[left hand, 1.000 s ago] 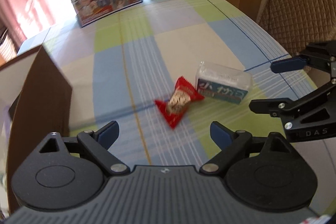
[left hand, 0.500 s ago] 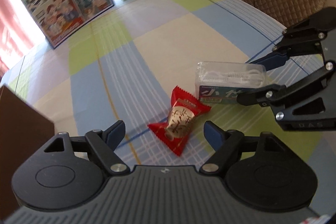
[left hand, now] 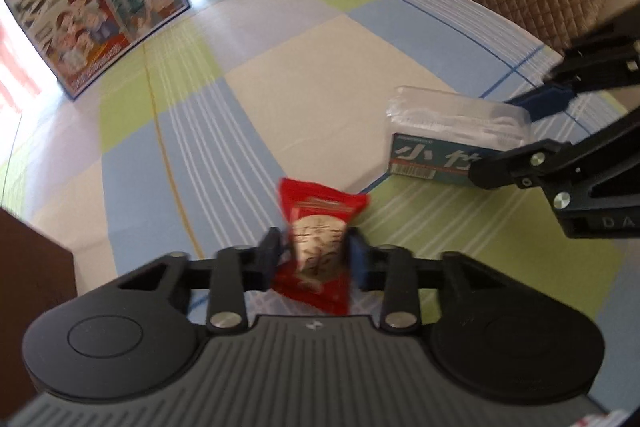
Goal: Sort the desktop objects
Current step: 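Grasp the red candy packet with the left tool while the right tool grasps the toothpick box, then lift and carry the candy packet and toothpick box over the brown box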
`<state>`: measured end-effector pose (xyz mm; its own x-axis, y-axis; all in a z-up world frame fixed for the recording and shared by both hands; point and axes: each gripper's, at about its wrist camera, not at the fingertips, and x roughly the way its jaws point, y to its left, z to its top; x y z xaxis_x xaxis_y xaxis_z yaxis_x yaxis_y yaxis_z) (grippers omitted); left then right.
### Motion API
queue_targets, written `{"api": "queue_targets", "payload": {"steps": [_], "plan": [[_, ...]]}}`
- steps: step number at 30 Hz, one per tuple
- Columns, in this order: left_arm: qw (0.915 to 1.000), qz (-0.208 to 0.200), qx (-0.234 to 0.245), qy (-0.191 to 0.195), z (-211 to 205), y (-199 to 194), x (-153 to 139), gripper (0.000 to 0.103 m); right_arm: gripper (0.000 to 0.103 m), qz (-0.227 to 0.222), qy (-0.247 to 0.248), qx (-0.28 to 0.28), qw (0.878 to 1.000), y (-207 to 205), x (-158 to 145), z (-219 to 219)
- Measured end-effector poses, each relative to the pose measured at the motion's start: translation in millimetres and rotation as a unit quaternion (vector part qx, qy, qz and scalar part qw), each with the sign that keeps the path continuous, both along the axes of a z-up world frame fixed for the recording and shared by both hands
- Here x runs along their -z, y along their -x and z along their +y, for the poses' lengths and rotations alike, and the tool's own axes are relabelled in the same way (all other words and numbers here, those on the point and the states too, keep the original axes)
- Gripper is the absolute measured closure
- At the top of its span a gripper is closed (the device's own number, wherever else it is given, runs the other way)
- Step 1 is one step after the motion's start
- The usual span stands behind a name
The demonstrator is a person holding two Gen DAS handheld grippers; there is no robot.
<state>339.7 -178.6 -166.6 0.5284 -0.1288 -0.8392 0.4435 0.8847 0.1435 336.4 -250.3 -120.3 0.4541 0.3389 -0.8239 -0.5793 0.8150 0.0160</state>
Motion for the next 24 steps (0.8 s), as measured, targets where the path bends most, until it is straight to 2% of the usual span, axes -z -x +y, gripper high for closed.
{"api": "queue_targets", "payload": {"steps": [7, 14, 24], "plan": [[0.998, 0.015, -0.062, -0.001, 16.8, 12.3, -2.5, 0.081, 0.072, 0.0, -0.001, -0.005, 1.0, 3.2, -1.4, 3.5], [0.9913, 0.04, -0.125, 0.012, 48.6, 33.1, -9.2, 0.081, 0.072, -0.004, 0.0, -0.018, 1.0, 3.1, -1.2, 13.6], [0.9826, 0.049, -0.178, 0.024, 72.4, 62.8, -14.2, 0.081, 0.072, -0.014, 0.018, -0.032, 0.999, -1.9, 10.0, 26.1]]}}
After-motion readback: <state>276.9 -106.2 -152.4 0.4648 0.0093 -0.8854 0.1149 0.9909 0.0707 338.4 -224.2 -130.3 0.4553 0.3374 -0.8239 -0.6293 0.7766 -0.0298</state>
